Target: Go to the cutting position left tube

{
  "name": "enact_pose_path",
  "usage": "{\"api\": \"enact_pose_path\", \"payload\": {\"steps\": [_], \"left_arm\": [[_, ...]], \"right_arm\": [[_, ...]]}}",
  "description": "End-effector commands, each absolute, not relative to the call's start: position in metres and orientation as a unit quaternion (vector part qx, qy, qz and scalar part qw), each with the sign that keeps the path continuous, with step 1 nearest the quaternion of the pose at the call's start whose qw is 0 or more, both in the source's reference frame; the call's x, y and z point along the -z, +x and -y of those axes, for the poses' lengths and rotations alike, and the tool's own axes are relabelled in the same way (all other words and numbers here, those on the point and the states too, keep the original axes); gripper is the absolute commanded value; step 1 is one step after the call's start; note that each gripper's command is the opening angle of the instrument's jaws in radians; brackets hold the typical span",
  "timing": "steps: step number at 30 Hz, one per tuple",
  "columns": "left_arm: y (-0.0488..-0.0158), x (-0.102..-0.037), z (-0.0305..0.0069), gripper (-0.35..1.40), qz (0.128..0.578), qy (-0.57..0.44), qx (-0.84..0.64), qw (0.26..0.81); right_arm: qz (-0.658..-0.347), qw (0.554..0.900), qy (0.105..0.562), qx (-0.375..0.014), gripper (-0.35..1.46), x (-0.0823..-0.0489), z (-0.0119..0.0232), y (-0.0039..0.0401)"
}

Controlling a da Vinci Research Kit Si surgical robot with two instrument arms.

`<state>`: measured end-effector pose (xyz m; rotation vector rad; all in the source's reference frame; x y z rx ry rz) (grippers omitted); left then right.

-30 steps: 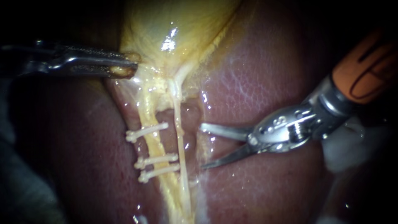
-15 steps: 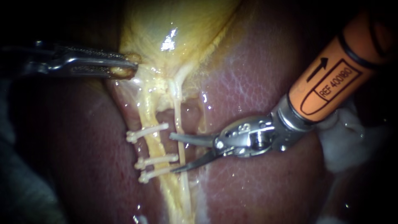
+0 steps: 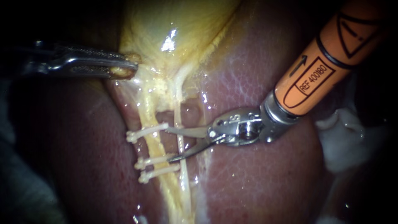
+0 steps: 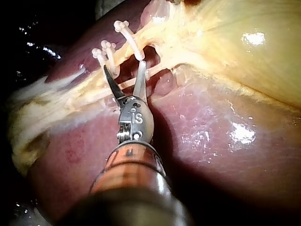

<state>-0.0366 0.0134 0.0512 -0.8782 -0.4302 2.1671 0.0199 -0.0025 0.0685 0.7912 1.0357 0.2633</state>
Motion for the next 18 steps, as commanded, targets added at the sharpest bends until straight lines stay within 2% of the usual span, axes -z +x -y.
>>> {"api": "enact_pose_path", "payload": {"steps": [1, 12, 18], "left_arm": [[-0.0366, -0.0512, -0.0134, -0.35, 0.168, -0.343, -0.846, 0.373], [-0.0369, -0.0512, -0.0134, -0.35, 0.168, -0.343, -0.846, 0.373], [-0.0369, -0.0511, -0.0134, -0.35, 0.167, -0.342, -0.846, 0.373]], "right_arm": [[-0.485, 0.784, 0.369, -0.121, 1.43, -0.0684, 0.0025, 0.0203], [-0.507, 0.756, 0.4, -0.103, 1.42, -0.0676, 0.0034, 0.0237], [-0.527, 0.736, 0.412, -0.108, 1.42, -0.0674, 0.0038, 0.0262]]}}
